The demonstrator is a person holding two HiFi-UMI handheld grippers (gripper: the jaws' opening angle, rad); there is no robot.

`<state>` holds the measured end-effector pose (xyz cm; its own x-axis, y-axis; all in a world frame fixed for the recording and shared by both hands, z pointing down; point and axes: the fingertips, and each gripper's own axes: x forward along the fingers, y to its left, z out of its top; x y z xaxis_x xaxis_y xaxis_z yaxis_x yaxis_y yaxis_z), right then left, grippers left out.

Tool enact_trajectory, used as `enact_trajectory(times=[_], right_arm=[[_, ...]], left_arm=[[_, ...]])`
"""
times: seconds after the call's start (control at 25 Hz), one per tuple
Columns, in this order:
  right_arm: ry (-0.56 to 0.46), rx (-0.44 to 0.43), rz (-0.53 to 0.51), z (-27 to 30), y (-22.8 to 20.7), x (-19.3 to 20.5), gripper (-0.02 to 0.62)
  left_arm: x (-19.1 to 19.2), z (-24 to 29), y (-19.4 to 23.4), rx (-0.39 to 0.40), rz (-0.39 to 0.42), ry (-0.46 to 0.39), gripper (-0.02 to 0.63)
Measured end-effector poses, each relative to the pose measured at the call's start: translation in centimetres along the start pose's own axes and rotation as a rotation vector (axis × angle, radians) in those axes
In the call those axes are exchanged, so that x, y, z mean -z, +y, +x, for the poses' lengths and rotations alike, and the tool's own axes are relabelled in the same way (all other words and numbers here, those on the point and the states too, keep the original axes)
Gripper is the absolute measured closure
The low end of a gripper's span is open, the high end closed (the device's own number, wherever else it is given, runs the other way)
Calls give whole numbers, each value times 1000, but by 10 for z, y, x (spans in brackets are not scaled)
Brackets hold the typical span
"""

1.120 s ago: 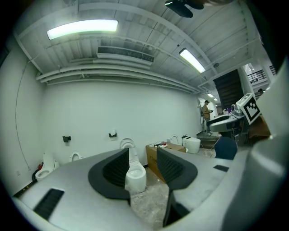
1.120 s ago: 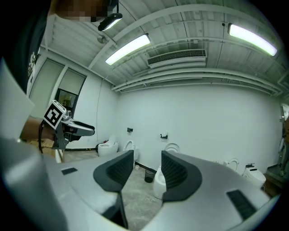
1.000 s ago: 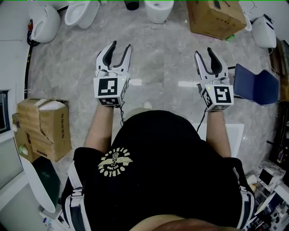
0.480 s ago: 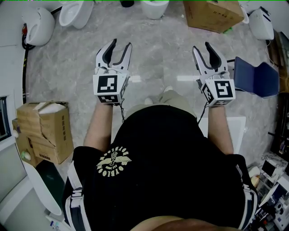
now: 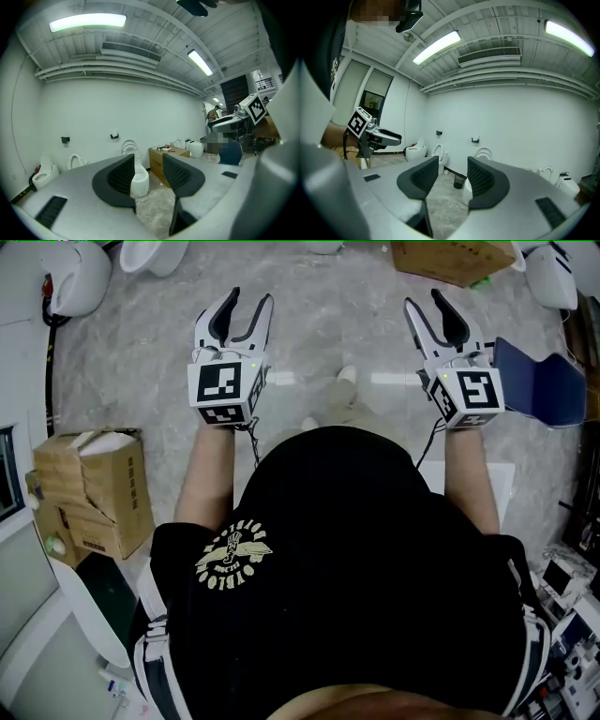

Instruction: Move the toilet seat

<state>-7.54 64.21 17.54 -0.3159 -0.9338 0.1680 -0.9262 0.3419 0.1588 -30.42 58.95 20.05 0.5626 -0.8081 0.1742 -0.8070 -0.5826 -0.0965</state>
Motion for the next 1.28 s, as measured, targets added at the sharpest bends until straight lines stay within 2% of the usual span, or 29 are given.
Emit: enact_trajectory(times=[0.4, 0.88, 1.28], right_arm=[[-7, -27, -2, 36, -30, 16, 413], [-10, 10, 29, 98, -118, 23, 414], [-28, -25, 41, 150, -194, 22, 414]], left_arm=[[1, 43, 6, -23, 4, 4, 433], [-23, 153, 5, 12, 35, -5, 433], [-47, 236, 6, -27, 32, 13, 433]])
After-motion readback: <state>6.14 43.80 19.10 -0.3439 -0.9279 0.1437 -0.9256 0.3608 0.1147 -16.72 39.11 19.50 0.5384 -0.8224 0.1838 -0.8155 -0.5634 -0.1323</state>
